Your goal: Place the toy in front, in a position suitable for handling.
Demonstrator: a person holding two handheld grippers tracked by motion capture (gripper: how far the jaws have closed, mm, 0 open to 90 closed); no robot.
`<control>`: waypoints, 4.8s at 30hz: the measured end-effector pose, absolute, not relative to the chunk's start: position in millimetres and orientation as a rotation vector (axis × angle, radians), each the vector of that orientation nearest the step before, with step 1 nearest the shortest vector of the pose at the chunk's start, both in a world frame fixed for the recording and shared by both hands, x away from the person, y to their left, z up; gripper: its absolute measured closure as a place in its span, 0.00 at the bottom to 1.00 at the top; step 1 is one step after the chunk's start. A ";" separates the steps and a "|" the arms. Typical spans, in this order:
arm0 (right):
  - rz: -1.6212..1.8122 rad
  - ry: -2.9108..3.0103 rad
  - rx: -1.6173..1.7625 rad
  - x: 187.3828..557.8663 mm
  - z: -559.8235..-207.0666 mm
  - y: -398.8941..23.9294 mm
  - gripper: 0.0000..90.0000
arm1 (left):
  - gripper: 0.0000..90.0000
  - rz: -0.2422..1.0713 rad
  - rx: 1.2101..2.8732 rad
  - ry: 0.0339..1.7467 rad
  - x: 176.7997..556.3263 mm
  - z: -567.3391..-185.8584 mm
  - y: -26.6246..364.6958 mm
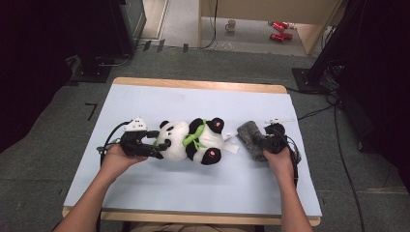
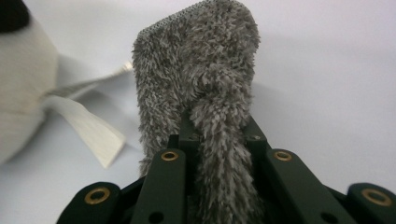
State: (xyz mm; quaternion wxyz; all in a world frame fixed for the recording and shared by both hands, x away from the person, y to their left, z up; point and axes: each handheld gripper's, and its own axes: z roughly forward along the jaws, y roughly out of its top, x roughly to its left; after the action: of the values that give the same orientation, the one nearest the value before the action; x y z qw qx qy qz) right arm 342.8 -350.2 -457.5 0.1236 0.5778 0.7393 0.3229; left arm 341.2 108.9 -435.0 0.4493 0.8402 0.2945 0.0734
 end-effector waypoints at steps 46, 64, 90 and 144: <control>1.131 2.175 1.480 334.3 -336.7 -274.8 0.86 | 0.41 0.143 1.997 0.742 338.2 -453.7 94.8; 1.055 2.321 1.391 369.0 -330.3 -192.4 0.86 | 0.40 0.158 1.998 0.753 333.0 -454.1 98.0; 0.991 2.547 1.347 400.7 -370.9 -83.7 0.86 | 0.53 0.179 2.024 0.789 332.3 -447.8 94.5; 0.947 2.526 1.360 399.2 -368.0 -94.0 0.88 | 0.55 0.136 1.997 0.834 347.9 -448.5 93.1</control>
State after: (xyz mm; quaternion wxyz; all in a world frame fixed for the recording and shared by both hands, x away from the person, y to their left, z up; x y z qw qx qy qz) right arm 399.2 -94.0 -368.0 0.0604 0.4493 0.8346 0.3130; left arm 347.9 93.1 -448.5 0.4676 0.8141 0.3398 0.0554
